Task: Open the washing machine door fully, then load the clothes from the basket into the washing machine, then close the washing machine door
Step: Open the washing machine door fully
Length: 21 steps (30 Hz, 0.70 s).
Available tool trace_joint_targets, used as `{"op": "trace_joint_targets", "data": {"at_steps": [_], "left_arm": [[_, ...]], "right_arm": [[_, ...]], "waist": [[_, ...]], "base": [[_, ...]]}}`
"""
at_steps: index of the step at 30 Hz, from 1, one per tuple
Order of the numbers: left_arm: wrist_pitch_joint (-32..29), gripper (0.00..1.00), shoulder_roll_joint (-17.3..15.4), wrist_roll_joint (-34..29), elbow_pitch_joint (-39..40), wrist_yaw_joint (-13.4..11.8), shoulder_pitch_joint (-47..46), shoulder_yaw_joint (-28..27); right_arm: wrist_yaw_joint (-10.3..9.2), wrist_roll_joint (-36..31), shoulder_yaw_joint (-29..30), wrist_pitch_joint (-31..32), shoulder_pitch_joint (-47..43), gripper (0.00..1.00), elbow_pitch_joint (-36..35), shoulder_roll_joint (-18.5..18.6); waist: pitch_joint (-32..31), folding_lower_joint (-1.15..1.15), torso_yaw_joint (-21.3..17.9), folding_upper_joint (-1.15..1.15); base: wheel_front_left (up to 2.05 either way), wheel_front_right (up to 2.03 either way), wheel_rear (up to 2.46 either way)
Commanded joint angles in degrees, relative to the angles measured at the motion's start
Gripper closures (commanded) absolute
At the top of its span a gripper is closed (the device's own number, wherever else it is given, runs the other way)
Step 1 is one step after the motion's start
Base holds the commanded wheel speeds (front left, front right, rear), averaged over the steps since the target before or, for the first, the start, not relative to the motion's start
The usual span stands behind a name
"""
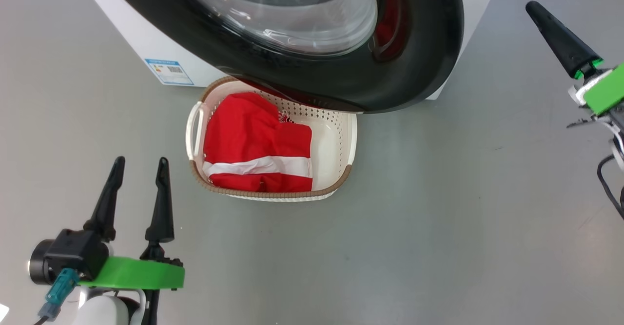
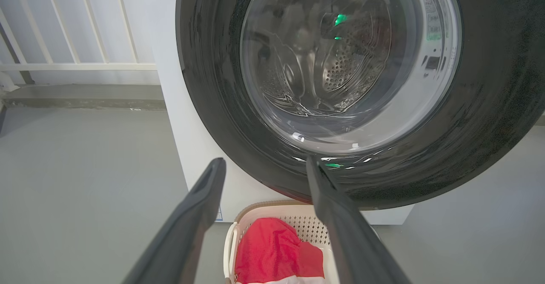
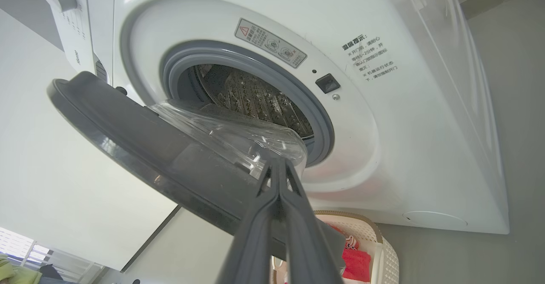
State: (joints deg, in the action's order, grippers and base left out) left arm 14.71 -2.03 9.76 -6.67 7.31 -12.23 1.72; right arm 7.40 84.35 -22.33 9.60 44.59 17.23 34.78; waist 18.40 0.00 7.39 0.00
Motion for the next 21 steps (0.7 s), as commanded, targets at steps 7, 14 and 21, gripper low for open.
{"op": "trace_joint_targets", "data": {"at_steps": [7, 14, 21], "left_arm": [[0.29, 0.0, -1.28, 0.49, 1.56, 0.17, -2.11, -1.31], [0.29, 0.0, -1.09, 0.72, 1.49, 0.17, -2.35, -1.47], [0.29, 0.0, -0.94, 0.91, 1.49, 0.17, -2.39, -1.48]], "right_arm": [[0.09, 3.82, -2.52, 7.47, 6.33, 1.0, 4.59, -0.76], [0.09, 7.63, -2.97, 14.14, 11.3, 1.0, 9.41, -2.68], [0.09, 9.79, -3.01, 18.89, 15.58, 1.0, 14.92, -4.76]], "waist": [[1.38, 0.0, 1.27, 0.0], [2.18, 0.0, 2.92, 0.0], [2.38, 0.0, 4.04, 0.0]], "base": [[0.0, 0.0, 0.0], [0.0, 0.0, 0.0], [0.0, 0.0, 0.0]]}}
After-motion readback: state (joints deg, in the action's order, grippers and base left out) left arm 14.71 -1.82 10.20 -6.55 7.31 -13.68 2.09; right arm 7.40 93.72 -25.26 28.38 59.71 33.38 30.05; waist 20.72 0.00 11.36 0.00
